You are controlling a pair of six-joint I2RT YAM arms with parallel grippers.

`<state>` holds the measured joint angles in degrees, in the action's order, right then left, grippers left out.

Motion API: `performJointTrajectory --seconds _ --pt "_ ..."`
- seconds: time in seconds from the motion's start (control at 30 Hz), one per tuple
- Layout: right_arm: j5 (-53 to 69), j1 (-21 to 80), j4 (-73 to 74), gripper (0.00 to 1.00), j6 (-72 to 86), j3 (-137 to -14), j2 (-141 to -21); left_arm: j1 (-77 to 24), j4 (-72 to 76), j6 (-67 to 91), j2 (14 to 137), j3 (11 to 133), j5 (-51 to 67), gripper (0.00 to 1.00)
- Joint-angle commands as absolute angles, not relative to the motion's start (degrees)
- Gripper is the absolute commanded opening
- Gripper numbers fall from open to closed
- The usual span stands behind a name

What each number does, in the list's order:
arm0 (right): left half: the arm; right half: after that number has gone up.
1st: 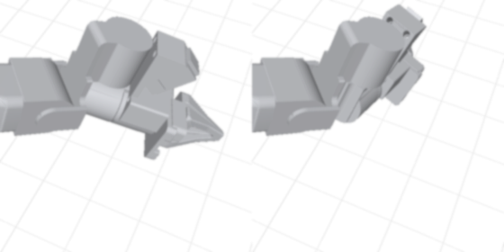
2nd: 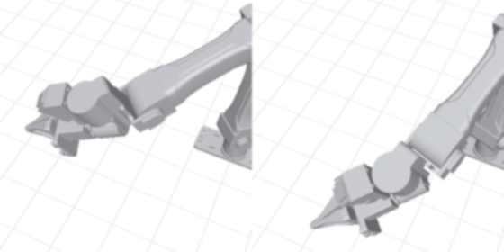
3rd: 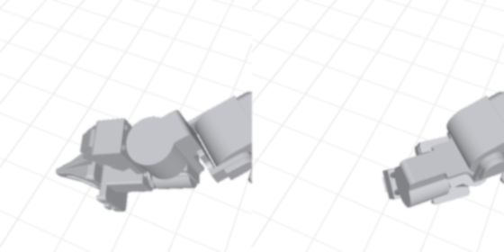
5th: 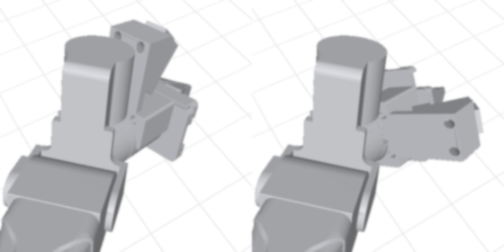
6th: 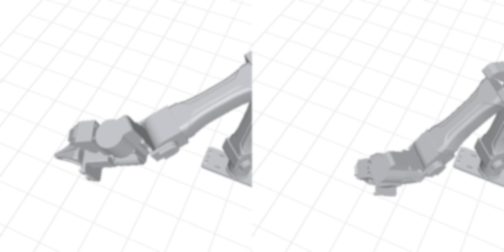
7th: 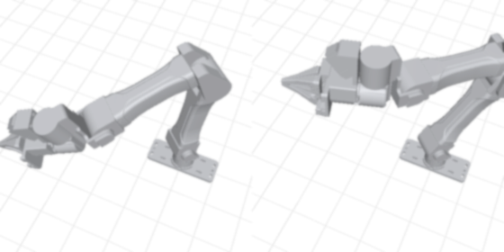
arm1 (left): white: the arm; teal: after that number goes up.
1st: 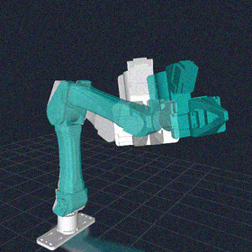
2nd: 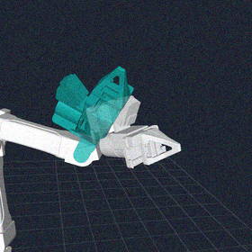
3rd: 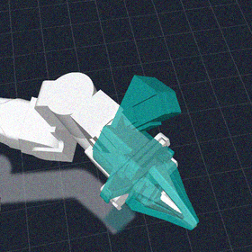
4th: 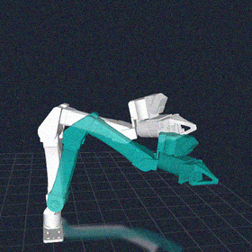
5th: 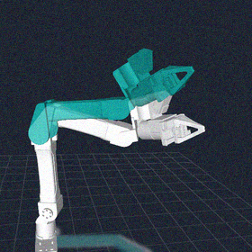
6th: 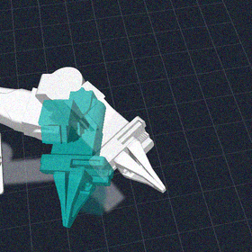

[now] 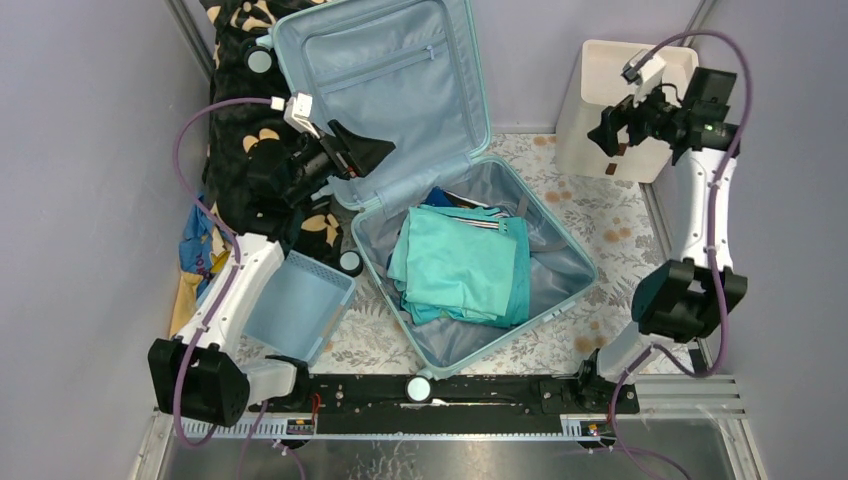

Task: Open, take out, and arrange the luggage
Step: Close the drawer of the storage box, then pick up the clothes from the luggage.

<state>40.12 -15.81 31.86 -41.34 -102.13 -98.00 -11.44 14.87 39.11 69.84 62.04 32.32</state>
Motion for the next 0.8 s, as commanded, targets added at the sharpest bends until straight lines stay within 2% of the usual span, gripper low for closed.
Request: performJointTrajectory --seconds 0.0,0.07,0.17,0.27,0.4,0.47,0.53,0.6,0.63,0.77 --pt "63.5 -16.0 51.5 1.0 -36.3 -108.6 -92.9 -10.3 16.4 49.5 70.9 64.5 38.7 0.97" --pt "66.8 -16.0 52.8 1.0 -36.2 -105.2 -89.3 -12.0 12.7 46.1 69.4 64.3 37.5 0.96" --pt "67.3 -16.0 53.9 1.0 -36.8 -97.7 -83.4 -17.8 -6.9 33.4 70.3 69.9 32.6 0.92" --pt "67.6 -15.8 62.2 1.0 -43.6 -94.7 -80.7 -26.1 -22.0 24.7 72.9 74.5 23.2 0.88" --pt "67.5 -15.1 73.1 1.0 -52.3 -95.1 -82.6 -33.2 -25.2 19.0 72.7 69.9 13.6 0.88" --pt "67.6 -13.4 79.2 0.94 -60.3 -94.5 -84.8 -33.7 -24.2 16.9 72.3 66.3 10.0 0.88" --pt "66.7 -9.3 82.4 0.81 -65.8 -92.3 -86.4 -33.7 -22.1 15.3 71.5 62.7 7.3 0.89" --pt "63.7 -2.8 77.6 0.65 -61.2 -85.8 -86.2 -33.4 -17.9 14.2 70.7 59.4 8.8 0.9" --pt "61.9 1.1 72.5 0.6 -55.9 -81.6 -85.2 -33.3 -16.3 13.9 70.4 58.0 10.0 0.91" --pt "52.5 11.1 43.6 0.55 -35.1 -66.0 -78.8 -31.1 -13.7 16.2 70.3 55.7 12.7 0.94"
